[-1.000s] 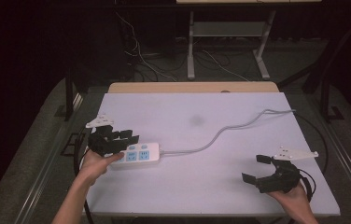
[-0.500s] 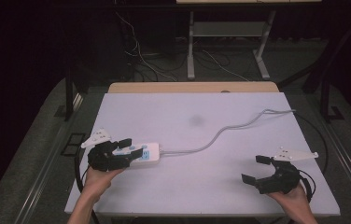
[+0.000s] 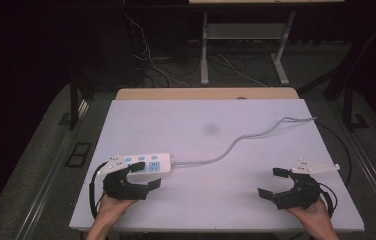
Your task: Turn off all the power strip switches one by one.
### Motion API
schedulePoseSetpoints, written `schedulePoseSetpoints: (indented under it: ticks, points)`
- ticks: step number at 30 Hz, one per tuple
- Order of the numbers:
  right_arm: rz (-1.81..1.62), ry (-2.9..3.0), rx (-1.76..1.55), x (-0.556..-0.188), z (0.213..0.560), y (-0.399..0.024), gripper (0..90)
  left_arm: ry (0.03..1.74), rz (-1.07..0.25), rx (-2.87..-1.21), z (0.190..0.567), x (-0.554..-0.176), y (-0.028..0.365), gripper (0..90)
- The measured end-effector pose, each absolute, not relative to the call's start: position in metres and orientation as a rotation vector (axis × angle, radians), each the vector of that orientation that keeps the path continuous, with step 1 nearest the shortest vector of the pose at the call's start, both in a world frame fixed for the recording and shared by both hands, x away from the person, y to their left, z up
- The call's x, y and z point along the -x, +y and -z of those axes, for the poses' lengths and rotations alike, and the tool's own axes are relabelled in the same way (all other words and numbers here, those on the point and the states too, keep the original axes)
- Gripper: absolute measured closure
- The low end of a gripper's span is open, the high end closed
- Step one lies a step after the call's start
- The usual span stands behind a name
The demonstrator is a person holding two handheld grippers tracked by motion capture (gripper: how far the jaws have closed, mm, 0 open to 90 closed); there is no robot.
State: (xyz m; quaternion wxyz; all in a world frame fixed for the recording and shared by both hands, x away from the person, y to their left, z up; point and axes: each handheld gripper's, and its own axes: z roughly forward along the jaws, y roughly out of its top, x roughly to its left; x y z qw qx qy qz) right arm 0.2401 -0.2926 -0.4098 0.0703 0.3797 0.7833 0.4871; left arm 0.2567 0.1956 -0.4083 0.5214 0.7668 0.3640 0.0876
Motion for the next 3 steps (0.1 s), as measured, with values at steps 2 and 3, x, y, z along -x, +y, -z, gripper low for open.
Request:
schedulePoseSetpoints:
  ticks: [2, 3]
  points:
    - [-1.469, 2.358, -1.144, -0.2396, 0.4097, -0.2921, 1.3, 0.869, -0.202, -1.853, 0.4098, -0.2563, 0.1928, 1.9]
    - [-1.468, 2.359, -1.144, -0.2393, 0.4098, -0.2918, 1.3, 0.866, -0.199, -1.862, 0.4103, -0.2565, 0.1919, 0.0]
